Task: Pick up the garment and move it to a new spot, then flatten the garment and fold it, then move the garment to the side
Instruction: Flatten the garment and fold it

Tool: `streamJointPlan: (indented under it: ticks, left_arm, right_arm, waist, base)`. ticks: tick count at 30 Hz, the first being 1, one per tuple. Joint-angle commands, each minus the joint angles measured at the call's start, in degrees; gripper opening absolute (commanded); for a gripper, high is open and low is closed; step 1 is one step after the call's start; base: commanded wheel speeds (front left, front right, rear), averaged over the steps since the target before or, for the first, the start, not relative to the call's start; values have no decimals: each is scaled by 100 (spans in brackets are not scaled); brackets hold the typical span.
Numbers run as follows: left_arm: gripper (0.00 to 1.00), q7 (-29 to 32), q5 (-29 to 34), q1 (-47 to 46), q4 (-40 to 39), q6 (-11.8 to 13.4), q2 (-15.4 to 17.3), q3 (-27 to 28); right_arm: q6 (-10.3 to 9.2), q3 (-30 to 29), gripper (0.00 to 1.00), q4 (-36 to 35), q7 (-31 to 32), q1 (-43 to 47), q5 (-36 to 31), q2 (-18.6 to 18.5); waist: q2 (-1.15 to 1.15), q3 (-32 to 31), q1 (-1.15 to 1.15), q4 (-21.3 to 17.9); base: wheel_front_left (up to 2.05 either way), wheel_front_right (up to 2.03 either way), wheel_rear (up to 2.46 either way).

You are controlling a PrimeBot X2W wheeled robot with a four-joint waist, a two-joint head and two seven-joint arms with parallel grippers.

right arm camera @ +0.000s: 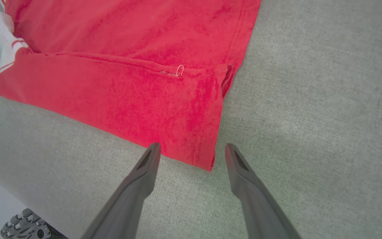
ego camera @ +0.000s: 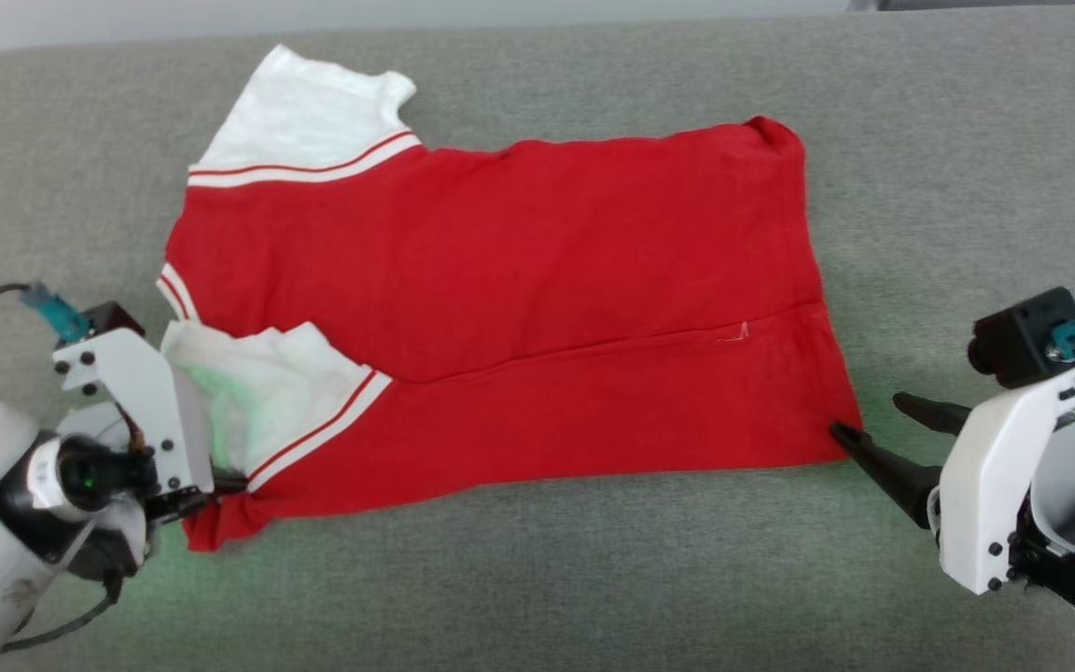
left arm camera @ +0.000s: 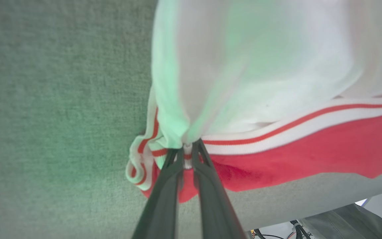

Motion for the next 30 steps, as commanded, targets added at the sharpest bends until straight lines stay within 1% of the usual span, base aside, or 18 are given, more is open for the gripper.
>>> streamJointPlan:
  ticks: [1,4,5,6,7,8,10,13,23,26,30]
  left_arm:
    - [0,-79,79,69,177,-32,-220,-126]
    - [0,-160,138,-48,310,-74,-334,-104]
    - [16,-234,214,-104,351,-71,-344,-109]
    - [43,-308,268,-157,374,-84,-349,-98]
    - [79,-385,355,-216,382,-110,-322,-93]
    - [100,-374,391,-233,376,-107,-300,-100]
    - [100,-299,398,-230,311,-104,-230,-123]
    - [100,-166,453,-314,195,32,-81,-156]
    - [100,421,480,-306,-226,620,340,-319]
    - [100,573,466,-250,-350,760,465,-373]
    - [100,667,342,-118,-451,900,505,-362]
  right_arm:
    - [-6,28,100,6,30,-124,-66,4]
    - [-6,59,100,64,125,-185,-99,36]
    - [-6,42,100,65,125,-206,-81,58]
    - [-6,28,100,66,124,-208,-65,74]
    - [-6,30,100,52,138,-202,-91,42]
    - [-6,5,100,33,114,-184,-104,35]
    - [-6,-56,100,3,68,-120,-79,57]
    - [-6,-134,100,-81,33,-46,-46,62]
    - [-6,-208,100,-381,71,75,-2,110]
    - [-6,-230,100,-453,79,109,8,143]
    - [-6,-269,100,-555,99,149,26,169]
  waist:
    - [0,45,0,99]
    - [0,64,0,171]
    - [0,66,0,187]
    - [0,63,0,201]
    - [0,60,0,212]
    - [0,54,0,222]
    - [0,33,0,240]
    - [0,14,0,252]
    - [0,41,0,129]
    - [0,51,0,95]
    - [0,102,0,63]
  base:
    - [0,0,0]
    - [0,0,0]
    - [0,0,0]
    - [0,0,0]
    - [0,0,0]
    - [0,0,0]
    - [0,0,0]
    - [0,0,0]
    - [0,0,0]
    - [0,0,0]
    - [0,0,0]
